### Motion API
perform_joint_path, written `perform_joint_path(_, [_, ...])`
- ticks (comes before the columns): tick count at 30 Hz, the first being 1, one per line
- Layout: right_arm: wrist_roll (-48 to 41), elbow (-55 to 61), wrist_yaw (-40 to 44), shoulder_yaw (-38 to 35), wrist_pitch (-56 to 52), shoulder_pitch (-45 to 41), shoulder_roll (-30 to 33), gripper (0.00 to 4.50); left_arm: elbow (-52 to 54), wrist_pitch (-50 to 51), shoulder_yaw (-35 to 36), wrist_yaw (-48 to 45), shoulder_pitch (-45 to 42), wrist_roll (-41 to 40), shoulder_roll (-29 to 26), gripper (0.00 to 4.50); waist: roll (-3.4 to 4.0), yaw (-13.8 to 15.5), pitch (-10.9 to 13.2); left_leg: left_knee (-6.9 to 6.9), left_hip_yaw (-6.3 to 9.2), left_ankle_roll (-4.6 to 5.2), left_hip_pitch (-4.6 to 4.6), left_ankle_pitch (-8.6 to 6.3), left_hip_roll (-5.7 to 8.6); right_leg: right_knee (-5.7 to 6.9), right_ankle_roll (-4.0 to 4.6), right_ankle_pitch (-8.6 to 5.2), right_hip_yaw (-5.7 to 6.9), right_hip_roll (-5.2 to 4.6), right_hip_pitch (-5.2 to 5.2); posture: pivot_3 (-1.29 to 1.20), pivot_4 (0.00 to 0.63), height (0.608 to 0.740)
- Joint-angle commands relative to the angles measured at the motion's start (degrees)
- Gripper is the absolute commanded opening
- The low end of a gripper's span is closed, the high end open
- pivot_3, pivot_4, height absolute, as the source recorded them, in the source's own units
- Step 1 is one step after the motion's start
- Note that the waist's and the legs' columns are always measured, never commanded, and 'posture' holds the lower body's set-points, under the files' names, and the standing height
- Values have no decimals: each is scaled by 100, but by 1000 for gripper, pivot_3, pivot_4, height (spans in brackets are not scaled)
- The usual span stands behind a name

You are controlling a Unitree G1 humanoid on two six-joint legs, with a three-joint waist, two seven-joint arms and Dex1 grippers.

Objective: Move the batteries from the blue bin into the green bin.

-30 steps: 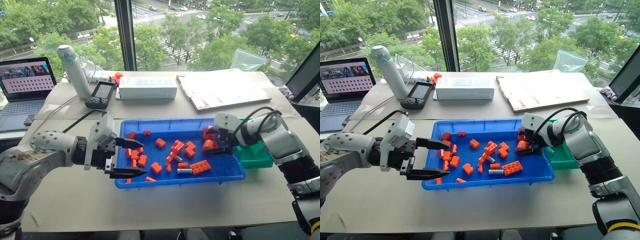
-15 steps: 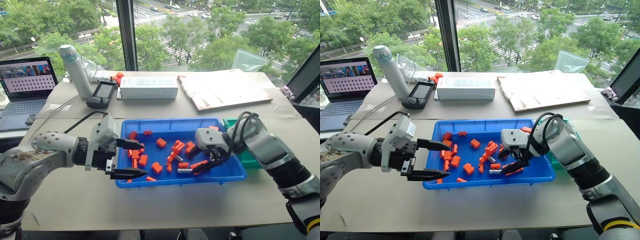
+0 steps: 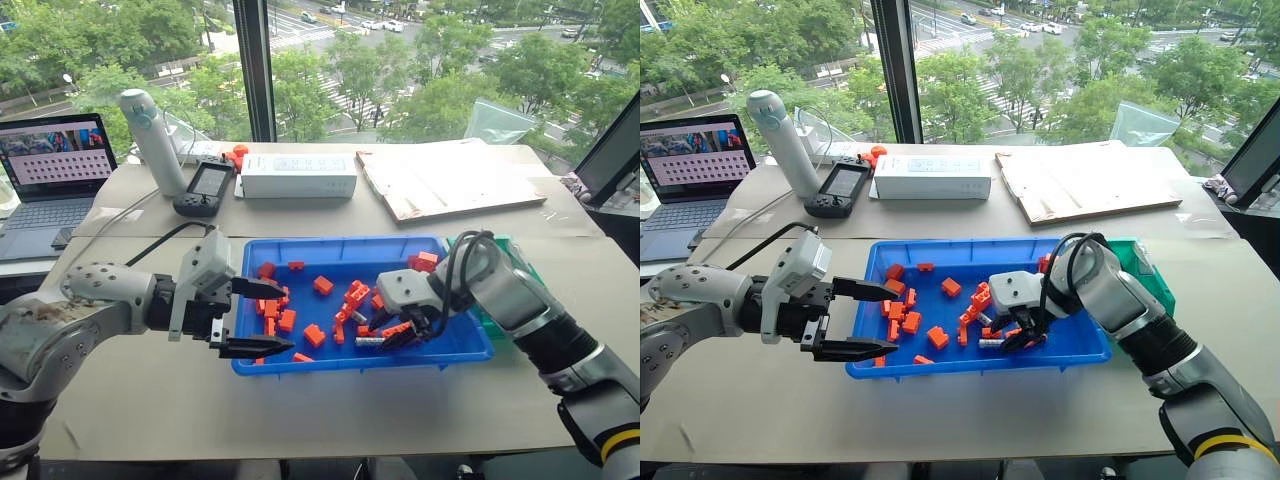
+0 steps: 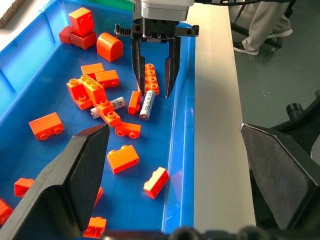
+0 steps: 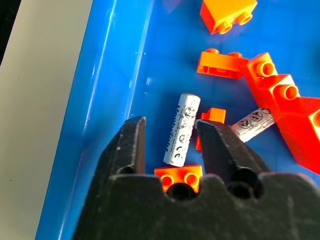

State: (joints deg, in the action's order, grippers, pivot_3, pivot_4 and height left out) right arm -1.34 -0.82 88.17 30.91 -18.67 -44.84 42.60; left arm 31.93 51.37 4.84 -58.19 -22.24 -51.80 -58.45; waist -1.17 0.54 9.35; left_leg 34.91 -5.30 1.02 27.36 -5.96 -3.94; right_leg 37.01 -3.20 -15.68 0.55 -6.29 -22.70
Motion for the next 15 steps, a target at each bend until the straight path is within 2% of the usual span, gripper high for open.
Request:
perform_joint_path(1, [134,-51,40,15,171,-66,-48,273,165,-10,173,-8,12,-55,-87,4500,0,1,0,0,0,0,0,0,0,0,0,0,0,0,-1,0,150,740])
perform_joint_path(2, [204,-130,-10,49,217,-50,-82,23,175,-9,182,-3,24,-60,-92,4500,0,3,0,0,0,0,0,0,0,0,0,0,0,0,-1,0,150,740])
perform_joint_path(8, [425,-420,-116,106,398,-33,-201,23,230,4,229,24,84,-85,-106,4500,0,1,0,0,-1,-2,0,1,0,1,0,0,0,0,-1,0,150,740])
perform_joint_path(14, [85,-262,-11,-196,-174,-220,-294,23,246,14,269,30,114,-112,-124,4500,0,1,0,0,1,-2,0,2,0,2,0,0,0,1,0,0,150,740])
perform_joint_path(15, [67,-253,-16,-231,-194,-265,-298,594,243,11,267,28,115,-112,-126,4500,0,2,0,0,1,-3,0,2,0,2,0,0,0,1,0,0,150,740])
